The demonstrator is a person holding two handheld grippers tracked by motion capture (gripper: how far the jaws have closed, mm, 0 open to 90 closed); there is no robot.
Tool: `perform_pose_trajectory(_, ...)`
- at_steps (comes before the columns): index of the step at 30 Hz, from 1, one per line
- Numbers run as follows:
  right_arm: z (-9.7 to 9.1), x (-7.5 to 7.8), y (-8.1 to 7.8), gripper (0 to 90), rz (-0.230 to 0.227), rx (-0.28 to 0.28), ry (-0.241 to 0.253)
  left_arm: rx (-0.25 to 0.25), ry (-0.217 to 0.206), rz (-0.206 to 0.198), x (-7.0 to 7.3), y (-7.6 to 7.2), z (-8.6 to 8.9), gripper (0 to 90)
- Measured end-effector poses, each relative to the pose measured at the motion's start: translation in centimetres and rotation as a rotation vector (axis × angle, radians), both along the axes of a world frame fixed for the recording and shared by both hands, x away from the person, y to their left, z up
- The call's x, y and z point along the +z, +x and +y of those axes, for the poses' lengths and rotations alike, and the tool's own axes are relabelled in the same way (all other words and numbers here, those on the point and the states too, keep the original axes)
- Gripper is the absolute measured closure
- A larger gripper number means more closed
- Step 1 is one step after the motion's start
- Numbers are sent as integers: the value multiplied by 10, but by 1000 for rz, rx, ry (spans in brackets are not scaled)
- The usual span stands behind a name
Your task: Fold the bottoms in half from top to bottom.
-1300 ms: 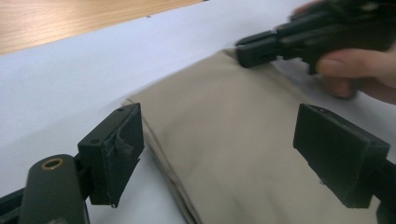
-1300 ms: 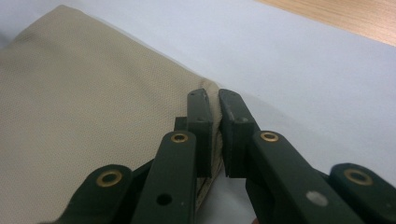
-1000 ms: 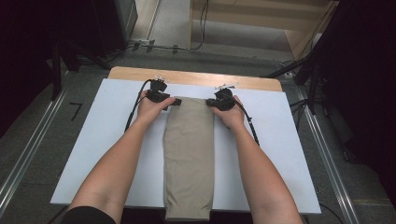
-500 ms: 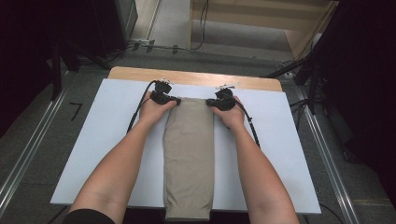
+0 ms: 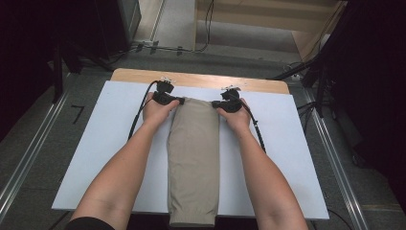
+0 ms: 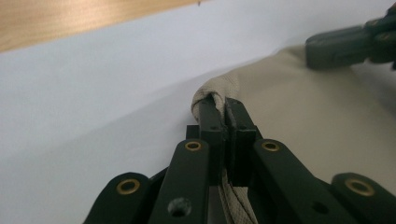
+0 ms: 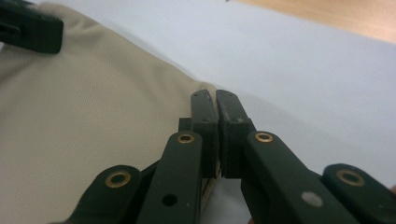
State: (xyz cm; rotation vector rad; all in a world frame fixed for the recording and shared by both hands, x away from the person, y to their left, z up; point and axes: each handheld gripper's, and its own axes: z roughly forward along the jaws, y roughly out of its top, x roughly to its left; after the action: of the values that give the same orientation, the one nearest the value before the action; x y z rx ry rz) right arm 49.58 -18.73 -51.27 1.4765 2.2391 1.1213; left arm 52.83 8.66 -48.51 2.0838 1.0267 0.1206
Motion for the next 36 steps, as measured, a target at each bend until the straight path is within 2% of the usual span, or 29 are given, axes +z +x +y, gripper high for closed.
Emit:
perform_pose_trajectory(2, -2, 5, 2, 859, -12, -7, 17, -2, 10, -27, 9, 3, -2, 885)
perform_pose_trajectory(4, -6, 15, 5, 859, -40, -26, 36, 3, -6, -49, 19, 7, -3, 885)
perform_pose_trajectory(7, -9, 35, 11, 859, -80, -40, 50, 12, -6, -95, 37, 15, -3, 885)
perform_pose_trajectory(9, -9, 52, 15, 859, -119, -31, 41, 24, -32, -122, 51, 20, -1, 884)
perform_pose_trajectory(10, -10, 61, 17, 859, -144, -24, 28, 32, -60, -137, 59, 21, 0, 884)
perform_pose_trajectory(12, -11, 78, 19, 859, -201, -21, 15, 28, -93, -179, 75, 23, 2, 884)
perform_pose_trajectory(13, -12, 87, 19, 859, -234, -22, 22, 23, -97, -204, 81, 22, 1, 883)
perform_pose_trajectory(15, -14, 102, 18, 859, -289, -24, 39, 0, -79, -265, 99, 19, 1, 883)
perform_pose_trajectory(17, -14, 114, 14, 858, -326, -16, 36, -11, -84, -290, 108, 15, 2, 883)
perform_pose_trajectory(18, -14, 117, 12, 858, -339, -12, 42, -22, -100, -305, 112, 11, 4, 883)
perform_pose_trajectory(19, -14, 120, 8, 858, -350, -1, 52, -32, -116, -320, 114, 7, 6, 883)
perform_pose_trajectory(21, -13, 122, 1, 858, -370, 16, 41, -40, -133, -338, 114, -3, 9, 883)
perform_pose_trajectory(24, -13, 120, -15, 858, -399, 56, 56, -58, -150, -357, 110, -19, 15, 883)
perform_pose_trajectory(29, -11, 110, -47, 858, -413, 107, 89, -80, -171, -357, 97, -47, 25, 882)
perform_pose_trajectory(33, -9, 101, -72, 858, -408, 137, 88, -90, -183, -341, 84, -70, 30, 882)
perform_pose_trajectory(36, -8, 93, -91, 858, -408, 158, 89, -105, -176, -340, 76, -89, 31, 882)
